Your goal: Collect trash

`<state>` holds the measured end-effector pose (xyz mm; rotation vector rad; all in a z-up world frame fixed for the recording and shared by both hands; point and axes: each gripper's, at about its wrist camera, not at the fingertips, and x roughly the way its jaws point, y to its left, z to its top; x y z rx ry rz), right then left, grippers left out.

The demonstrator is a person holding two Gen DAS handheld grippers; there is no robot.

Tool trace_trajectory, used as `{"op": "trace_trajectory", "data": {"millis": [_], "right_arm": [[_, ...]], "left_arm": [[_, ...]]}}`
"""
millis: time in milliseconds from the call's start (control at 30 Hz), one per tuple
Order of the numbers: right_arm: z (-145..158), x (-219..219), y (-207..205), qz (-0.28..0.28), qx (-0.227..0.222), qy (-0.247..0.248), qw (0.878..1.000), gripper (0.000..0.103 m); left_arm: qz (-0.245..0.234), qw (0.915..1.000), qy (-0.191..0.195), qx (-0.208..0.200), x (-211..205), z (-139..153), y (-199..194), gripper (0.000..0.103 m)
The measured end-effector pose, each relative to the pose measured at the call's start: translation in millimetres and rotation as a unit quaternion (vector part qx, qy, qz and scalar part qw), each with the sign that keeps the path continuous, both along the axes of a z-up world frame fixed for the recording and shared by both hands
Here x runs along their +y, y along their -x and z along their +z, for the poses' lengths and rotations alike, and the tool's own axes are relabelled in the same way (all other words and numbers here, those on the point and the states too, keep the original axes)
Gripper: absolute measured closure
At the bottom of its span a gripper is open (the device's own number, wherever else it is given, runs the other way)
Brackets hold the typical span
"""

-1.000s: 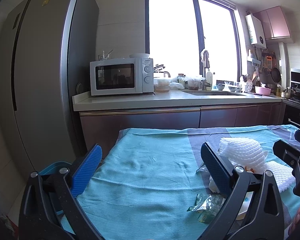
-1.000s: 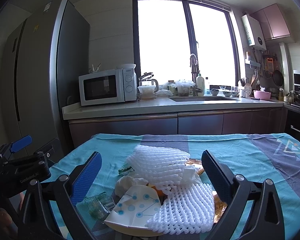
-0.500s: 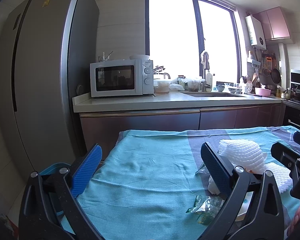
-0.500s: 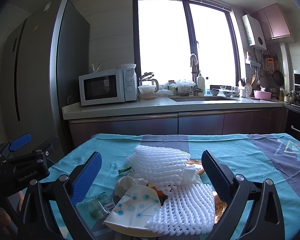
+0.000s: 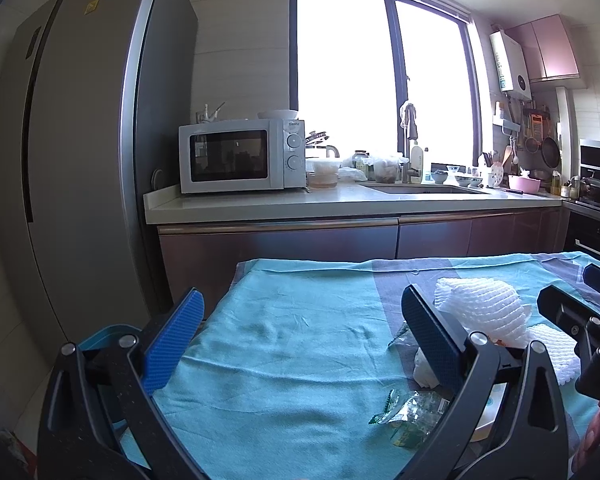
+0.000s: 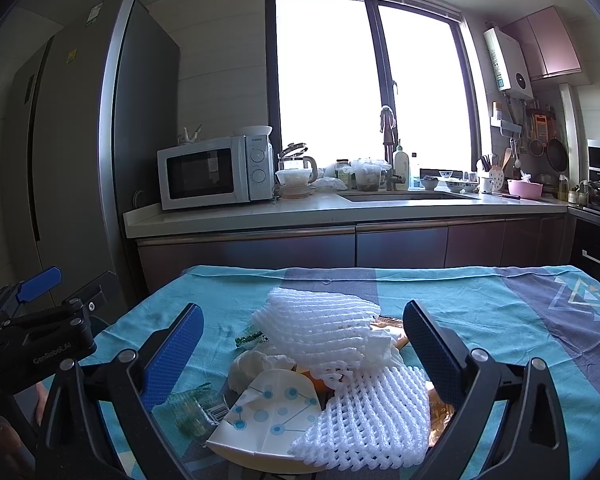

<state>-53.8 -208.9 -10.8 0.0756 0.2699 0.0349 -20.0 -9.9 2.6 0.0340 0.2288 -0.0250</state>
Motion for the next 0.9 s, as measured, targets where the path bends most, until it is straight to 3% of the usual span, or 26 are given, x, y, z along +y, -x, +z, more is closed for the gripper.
{"op": "trace_trajectory", "data": {"millis": [900], "right_arm": [[-1.3,-3.2,-0.2,-0.001,0.002,-0.003,1.000,0.007]], "left_arm": [[-0.008,1.0000,-0.001,0.006,-6.6,-3.4,5.1,0.006]]}}
